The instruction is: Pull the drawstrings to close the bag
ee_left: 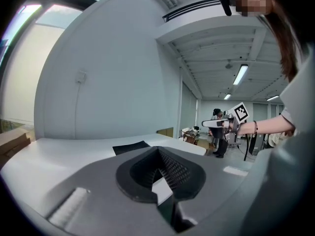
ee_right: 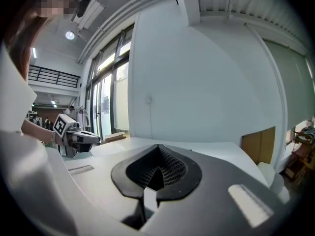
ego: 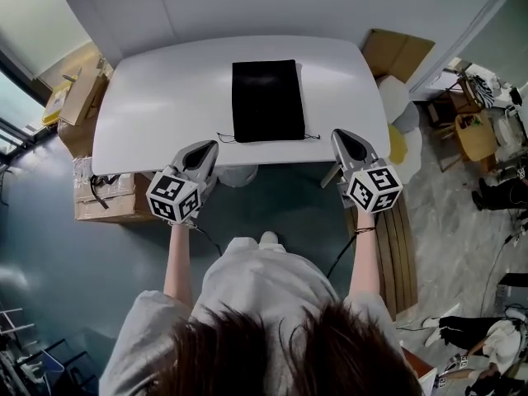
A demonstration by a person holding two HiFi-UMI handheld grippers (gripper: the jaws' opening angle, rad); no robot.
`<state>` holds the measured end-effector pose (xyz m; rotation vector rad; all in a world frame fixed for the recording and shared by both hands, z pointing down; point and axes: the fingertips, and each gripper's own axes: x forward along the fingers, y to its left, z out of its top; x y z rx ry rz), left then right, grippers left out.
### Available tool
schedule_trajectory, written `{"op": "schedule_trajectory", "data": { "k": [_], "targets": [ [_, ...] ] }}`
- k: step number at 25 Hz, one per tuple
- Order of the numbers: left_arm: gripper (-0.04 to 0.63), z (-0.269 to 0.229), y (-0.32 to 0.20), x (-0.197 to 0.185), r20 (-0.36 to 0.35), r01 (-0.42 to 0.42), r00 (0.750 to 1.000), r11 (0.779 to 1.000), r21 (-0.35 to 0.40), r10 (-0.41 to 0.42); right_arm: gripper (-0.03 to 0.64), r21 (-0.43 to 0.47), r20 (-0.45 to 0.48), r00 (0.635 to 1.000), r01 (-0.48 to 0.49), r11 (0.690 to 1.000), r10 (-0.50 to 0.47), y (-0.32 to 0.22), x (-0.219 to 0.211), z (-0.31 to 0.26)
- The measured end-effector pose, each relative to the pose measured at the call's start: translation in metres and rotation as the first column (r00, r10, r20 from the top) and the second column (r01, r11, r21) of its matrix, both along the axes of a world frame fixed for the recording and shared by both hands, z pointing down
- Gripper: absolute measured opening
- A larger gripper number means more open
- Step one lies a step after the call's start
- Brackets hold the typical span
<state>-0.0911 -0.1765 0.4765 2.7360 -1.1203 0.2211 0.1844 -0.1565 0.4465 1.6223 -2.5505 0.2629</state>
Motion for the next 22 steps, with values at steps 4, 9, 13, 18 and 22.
{"op": "schedule_trajectory", "data": {
  "k": [4, 9, 13, 18, 22],
  "targets": [
    [-0.012, 0.013, -0.005, 0.005, 0.021, -0.001, 1.000, 0.999, -0.045, 0.002, 0.014, -0.039, -0.012, 1.000, 0.016, 0.999, -0.016, -0.010, 0.006, 0.016],
    [-0.012, 0.034, -0.017, 0.005, 0.065, 0.011, 0.998, 0.995, -0.094, -0.005, 0.014, -0.095, -0.034, 0.999, 0.035, 0.995, -0.039, -0.024, 0.008, 0.041],
    [-0.012, 0.049, -0.029, 0.007, 0.094, 0.005, 0.996, 0.991, -0.135, 0.007, 0.014, -0.142, -0.050, 0.998, 0.036, 0.989, -0.043, -0.035, 0.012, 0.062],
    [-0.012, 0.069, -0.043, 0.008, 0.121, -0.018, 0.992, 0.981, -0.193, 0.042, 0.014, -0.206, -0.064, 0.996, 0.043, 0.978, -0.057, -0.044, 0.010, 0.085],
    [-0.012, 0.086, -0.055, 0.008, 0.128, -0.037, 0.989, 0.972, -0.234, 0.068, 0.015, -0.256, -0.079, 0.995, 0.043, 0.966, -0.066, -0.054, 0.009, 0.103]
  ]
}}
